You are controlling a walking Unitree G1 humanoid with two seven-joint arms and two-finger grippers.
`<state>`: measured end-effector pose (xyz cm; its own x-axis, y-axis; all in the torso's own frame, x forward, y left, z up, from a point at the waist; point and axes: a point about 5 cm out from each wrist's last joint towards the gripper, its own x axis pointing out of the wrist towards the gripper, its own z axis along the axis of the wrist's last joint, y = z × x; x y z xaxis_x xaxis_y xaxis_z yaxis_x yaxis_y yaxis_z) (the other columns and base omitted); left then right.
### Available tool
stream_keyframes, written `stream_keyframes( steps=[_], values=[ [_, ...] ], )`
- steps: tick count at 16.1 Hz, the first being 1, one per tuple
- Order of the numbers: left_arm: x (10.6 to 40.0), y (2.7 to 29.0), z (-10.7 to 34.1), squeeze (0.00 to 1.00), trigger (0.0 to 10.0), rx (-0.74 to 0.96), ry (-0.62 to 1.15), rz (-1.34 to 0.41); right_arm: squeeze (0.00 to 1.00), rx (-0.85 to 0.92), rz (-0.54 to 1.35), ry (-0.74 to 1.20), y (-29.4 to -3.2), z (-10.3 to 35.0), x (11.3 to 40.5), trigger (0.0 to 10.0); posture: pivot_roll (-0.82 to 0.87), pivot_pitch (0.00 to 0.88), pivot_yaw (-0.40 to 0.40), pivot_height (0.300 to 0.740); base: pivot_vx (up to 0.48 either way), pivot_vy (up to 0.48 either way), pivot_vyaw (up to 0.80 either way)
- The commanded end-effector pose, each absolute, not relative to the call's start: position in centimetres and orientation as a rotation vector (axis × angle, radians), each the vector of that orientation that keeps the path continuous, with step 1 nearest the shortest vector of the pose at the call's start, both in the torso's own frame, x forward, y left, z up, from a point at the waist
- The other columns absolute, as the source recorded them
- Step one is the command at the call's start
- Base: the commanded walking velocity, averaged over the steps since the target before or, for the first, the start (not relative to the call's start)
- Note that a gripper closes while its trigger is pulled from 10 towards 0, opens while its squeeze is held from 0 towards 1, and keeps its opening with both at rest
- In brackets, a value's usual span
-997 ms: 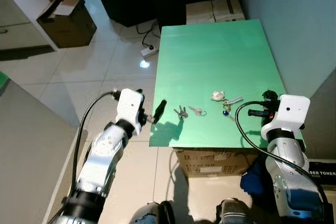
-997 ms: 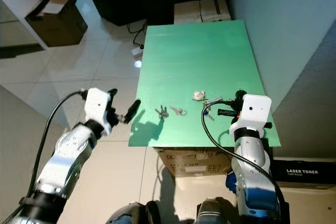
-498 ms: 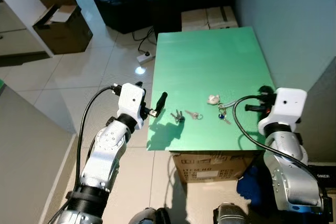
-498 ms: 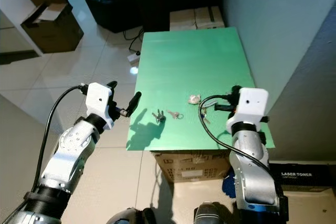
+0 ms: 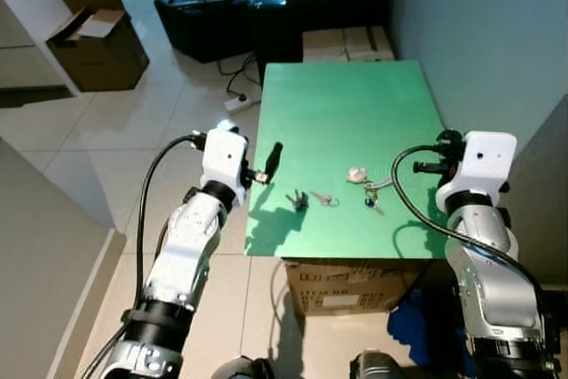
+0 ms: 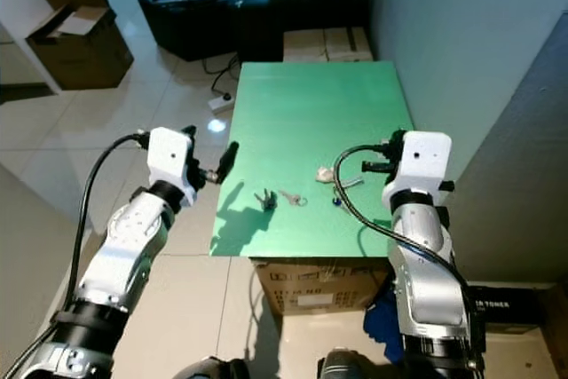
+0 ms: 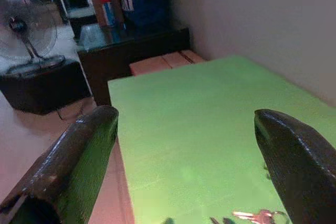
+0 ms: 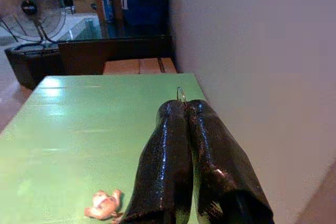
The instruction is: Hang keys on a hook
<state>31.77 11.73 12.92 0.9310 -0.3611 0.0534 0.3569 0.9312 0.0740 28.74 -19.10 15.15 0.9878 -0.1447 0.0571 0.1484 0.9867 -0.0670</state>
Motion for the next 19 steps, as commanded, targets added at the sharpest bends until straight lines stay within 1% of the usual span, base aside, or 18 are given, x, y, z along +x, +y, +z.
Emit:
stream_keyframes(
  steps=[1,2,4,8,9,10,11,14,15,16,18,19],
  values=[
    [31.8,12.5,11.9,0.00,10.0,0.110,-0.004,-0.373,0.00,-0.042,-0.130,-0.032,-18.6,14.7,28.8,10.0,-0.23,0.037,0.131,0.740,0.000,0.000,0.00],
    [31.8,12.5,11.9,0.00,10.0,0.129,0.001,-0.377,0.00,-0.034,-0.126,-0.026,-18.6,14.5,28.7,10.0,-0.23,0.035,0.131,0.740,0.000,0.000,0.00],
    [32.0,12.9,12.1,0.00,10.0,0.127,0.023,-0.340,0.00,0.007,-0.103,0.015,-18.4,13.4,28.3,10.0,-0.19,0.017,0.099,0.740,0.000,0.000,0.00],
    [31.3,13.8,11.2,0.00,10.0,0.085,0.041,-0.263,0.00,-0.029,-0.109,0.020,-18.3,12.6,28.4,10.0,-0.16,0.006,0.076,0.740,0.000,0.000,0.00],
    [31.0,14.6,9.6,0.00,10.0,0.132,0.117,-0.220,0.00,-0.081,-0.051,0.018,-17.5,12.5,28.6,10.0,-0.17,0.014,0.083,0.740,0.000,0.000,0.00],
    [30.6,14.7,9.5,0.00,10.0,0.118,0.157,-0.208,0.00,-0.113,-0.021,0.026,-17.1,12.2,28.4,10.0,-0.16,0.019,0.076,0.740,0.000,0.000,0.00],
    [30.0,14.7,9.5,0.00,10.0,0.096,0.168,-0.213,0.00,-0.118,0.014,0.031,-16.5,12.0,28.1,10.0,-0.15,0.037,0.054,0.740,0.000,0.000,0.80],
    [28.2,15.8,8.9,0.00,10.0,0.116,0.124,-0.121,0.00,-0.126,0.121,0.055,-14.9,11.2,27.9,10.0,-0.12,0.057,-0.021,0.740,0.000,0.000,0.80],
    [28.1,15.7,8.8,0.00,10.0,0.120,0.117,-0.119,0.00,-0.118,0.136,0.055,-14.7,11.1,28.0,10.0,-0.11,0.059,-0.027,0.740,0.000,0.000,0.80],
    [27.2,15.5,8.8,0.00,10.0,0.172,0.089,-0.133,0.00,-0.117,0.165,0.052,-14.2,11.1,28.1,10.0,-0.11,0.068,-0.041,0.740,0.000,0.000,0.80],
    [25.7,14.7,9.2,0.00,10.0,0.155,0.037,-0.155,0.00,-0.112,0.215,0.036,-13.5,11.3,28.2,10.0,-0.09,0.072,-0.061,0.740,0.000,0.000,0.80],
    [25.5,14.3,9.5,0.00,10.0,0.204,0.004,-0.190,0.00,-0.087,0.217,0.031,-13.4,11.3,28.1,10.0,-0.09,0.074,-0.059,0.740,0.000,0.000,0.80]
  ],
)
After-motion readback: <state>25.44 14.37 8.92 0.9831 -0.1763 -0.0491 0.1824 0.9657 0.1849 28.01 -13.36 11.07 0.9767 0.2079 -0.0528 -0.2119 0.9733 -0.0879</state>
